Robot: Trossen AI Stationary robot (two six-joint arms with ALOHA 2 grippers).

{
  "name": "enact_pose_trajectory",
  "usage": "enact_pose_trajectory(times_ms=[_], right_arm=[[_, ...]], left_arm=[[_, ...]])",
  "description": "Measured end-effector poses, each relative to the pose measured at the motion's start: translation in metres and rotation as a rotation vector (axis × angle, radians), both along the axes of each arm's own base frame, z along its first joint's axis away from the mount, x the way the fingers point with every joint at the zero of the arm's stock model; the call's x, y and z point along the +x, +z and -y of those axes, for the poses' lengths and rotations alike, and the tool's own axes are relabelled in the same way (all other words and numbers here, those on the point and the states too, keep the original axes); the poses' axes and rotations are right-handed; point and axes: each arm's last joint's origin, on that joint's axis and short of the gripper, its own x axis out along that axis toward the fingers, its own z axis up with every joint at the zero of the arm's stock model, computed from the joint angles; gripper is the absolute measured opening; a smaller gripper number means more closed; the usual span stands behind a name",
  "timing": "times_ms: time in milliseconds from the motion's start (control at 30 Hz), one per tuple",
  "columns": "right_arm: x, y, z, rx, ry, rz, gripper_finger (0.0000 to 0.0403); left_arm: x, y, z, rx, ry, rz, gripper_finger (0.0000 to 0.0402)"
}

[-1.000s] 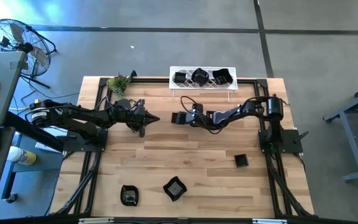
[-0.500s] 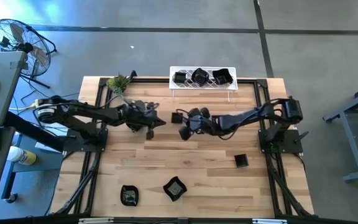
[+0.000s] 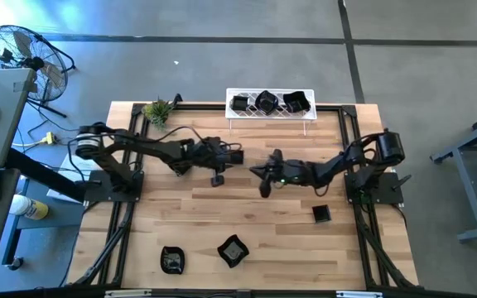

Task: Pick & Place Mini shaped plates
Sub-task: Stack the square plate on top of the stacked square plates on the shelf

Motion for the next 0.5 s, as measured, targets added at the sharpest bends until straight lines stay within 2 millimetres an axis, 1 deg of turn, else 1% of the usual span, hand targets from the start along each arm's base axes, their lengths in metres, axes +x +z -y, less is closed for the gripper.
enact_pose_trajectory(times_ms=[100, 233, 300, 400, 500], right_arm=[[-0.015, -0.004, 0.000, 0.007, -0.013, 0.067, 0.0003], [-0.027, -0.006, -0.001, 0.002, -0.045, 0.119, 0.0003], [-0.030, -0.005, -0.001, -0.001, -0.045, 0.143, 0.0003], [-0.031, -0.005, -0.003, -0.005, -0.040, 0.145, 0.0002], [-0.030, -0.005, -0.003, -0.006, -0.039, 0.146, 0.0002]], left_arm=[[0.011, 0.000, -0.002, 0.020, -0.015, -0.023, 0.0080], [0.021, -0.004, -0.004, 0.054, -0.050, -0.088, 0.0089], [0.028, -0.006, -0.006, 0.084, -0.071, -0.091, 0.0090], [0.028, -0.012, -0.007, 0.108, -0.055, -0.136, 0.0090], [0.030, -0.009, -0.008, 0.145, -0.049, -0.127, 0.0090]])
